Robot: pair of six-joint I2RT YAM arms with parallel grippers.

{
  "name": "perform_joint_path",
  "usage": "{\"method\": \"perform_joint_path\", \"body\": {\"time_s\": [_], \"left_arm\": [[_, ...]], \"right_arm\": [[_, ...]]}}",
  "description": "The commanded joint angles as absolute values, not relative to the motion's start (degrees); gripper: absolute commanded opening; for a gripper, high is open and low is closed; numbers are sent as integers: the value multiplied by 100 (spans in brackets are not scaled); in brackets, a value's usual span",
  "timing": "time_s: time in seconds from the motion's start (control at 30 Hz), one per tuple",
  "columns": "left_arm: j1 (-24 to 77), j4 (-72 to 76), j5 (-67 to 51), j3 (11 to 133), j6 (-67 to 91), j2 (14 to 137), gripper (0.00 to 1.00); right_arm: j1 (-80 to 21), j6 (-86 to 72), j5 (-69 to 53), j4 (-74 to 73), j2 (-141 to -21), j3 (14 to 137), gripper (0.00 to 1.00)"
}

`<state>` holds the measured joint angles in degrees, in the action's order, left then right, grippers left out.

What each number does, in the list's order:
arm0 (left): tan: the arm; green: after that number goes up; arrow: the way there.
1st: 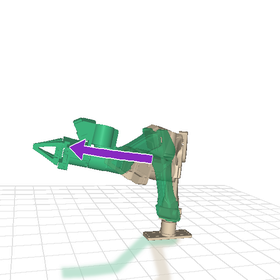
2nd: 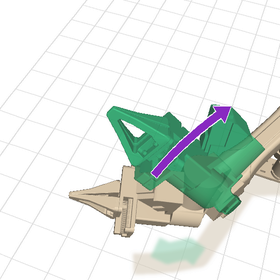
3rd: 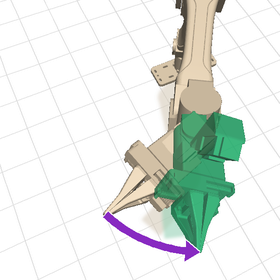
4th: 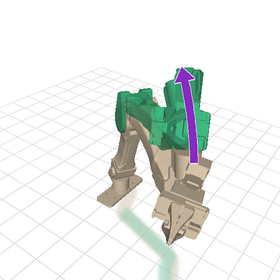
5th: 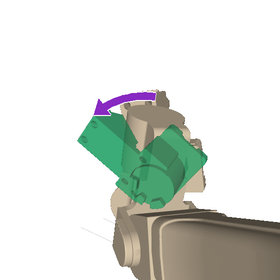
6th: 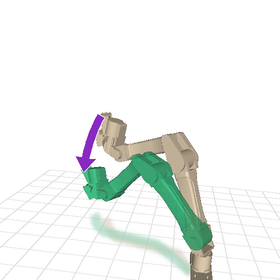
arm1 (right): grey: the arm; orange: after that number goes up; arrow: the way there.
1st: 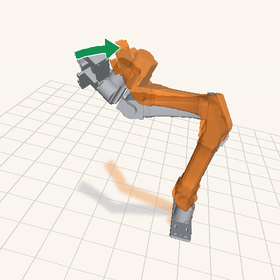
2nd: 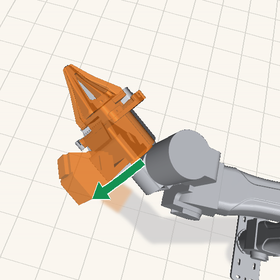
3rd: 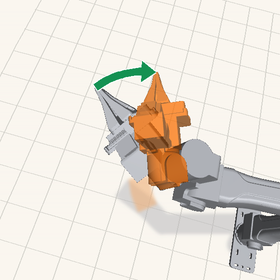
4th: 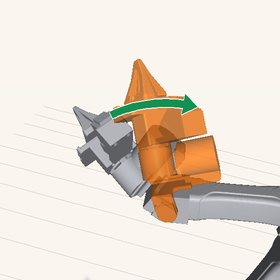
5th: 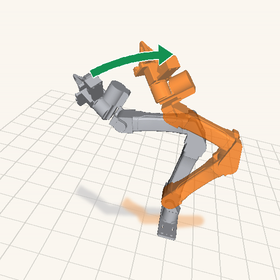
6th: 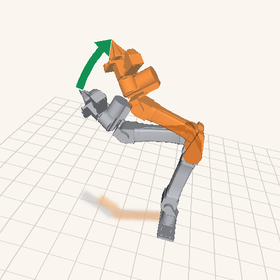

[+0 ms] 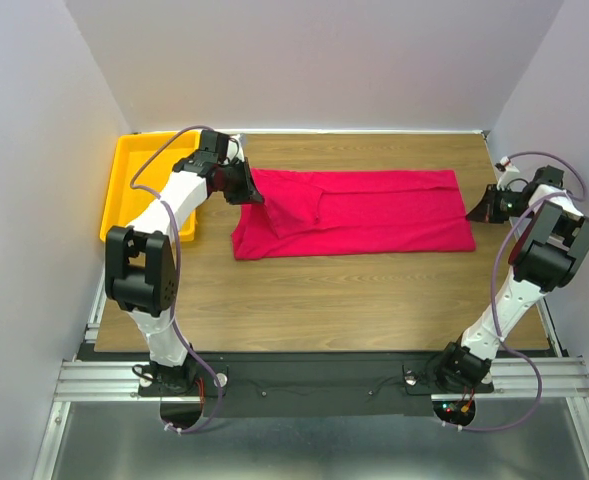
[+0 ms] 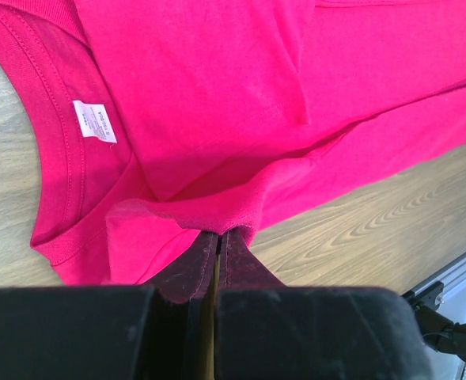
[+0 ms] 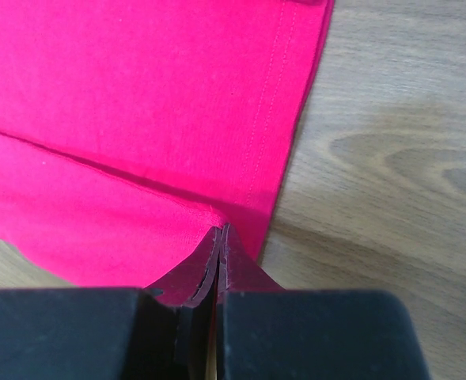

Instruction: Fold and stack the t-shirts

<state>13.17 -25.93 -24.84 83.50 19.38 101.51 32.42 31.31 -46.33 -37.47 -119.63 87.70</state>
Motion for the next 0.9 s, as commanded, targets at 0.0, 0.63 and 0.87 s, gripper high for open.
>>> {"method": "perform_joint_path", "body": {"time_s": [0.0,0.63,0.87], "left_arm": [[1345,-2452,-2514,8657,1890,10143,0],[1345,-2487,-2523,8842,1881,10318,0],[1345,-2523,-2522,8973,1890,10327,0]], "right_arm": [[3208,3041,-4492,-3419,-11997,9009,1],[3190,2988,-4316,-3331,-12067,8974,1],[3182,2988,-4298,-3313,-12067,8930,1]]}}
